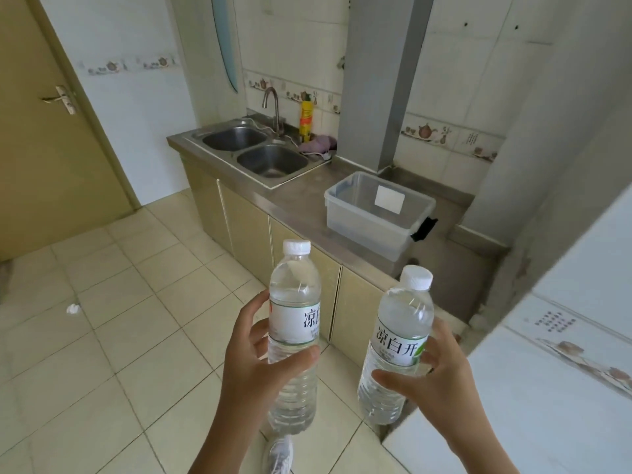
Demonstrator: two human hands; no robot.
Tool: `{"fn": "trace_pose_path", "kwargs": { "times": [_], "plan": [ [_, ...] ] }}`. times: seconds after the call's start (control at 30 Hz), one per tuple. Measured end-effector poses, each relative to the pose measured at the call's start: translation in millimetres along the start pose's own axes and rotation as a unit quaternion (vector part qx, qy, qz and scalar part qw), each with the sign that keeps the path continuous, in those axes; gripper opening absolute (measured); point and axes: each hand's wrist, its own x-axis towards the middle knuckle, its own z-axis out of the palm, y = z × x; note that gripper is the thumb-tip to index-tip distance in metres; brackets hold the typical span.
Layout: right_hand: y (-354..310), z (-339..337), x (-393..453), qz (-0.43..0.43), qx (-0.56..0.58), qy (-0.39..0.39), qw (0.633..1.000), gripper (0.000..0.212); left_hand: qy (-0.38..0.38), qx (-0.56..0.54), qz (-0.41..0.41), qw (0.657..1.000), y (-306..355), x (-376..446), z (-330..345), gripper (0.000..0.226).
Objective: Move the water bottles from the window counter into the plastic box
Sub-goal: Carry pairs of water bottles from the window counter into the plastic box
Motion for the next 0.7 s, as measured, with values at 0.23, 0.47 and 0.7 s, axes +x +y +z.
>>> {"fn": "trace_pose_path", "kwargs": {
  "times": [0.23,0.47,0.7],
  "plan": [
    [-17,37,120,0.029,-0.014,0.062,0.998,0.092,-0.118,-0.011,0.0,0.993,21,169,13,0.081],
    [-21,25,216,0.046,-0.011,0.13,0.99,0.083,-0.198,-0.046,-0.017,0.979,31,290,73,0.081],
    [-5,-3,328,0.026,0.008,0.179,0.984,0.087,-0.23,-0.088,-0.035,0.968,13,383,165,0.068]
  ]
}}
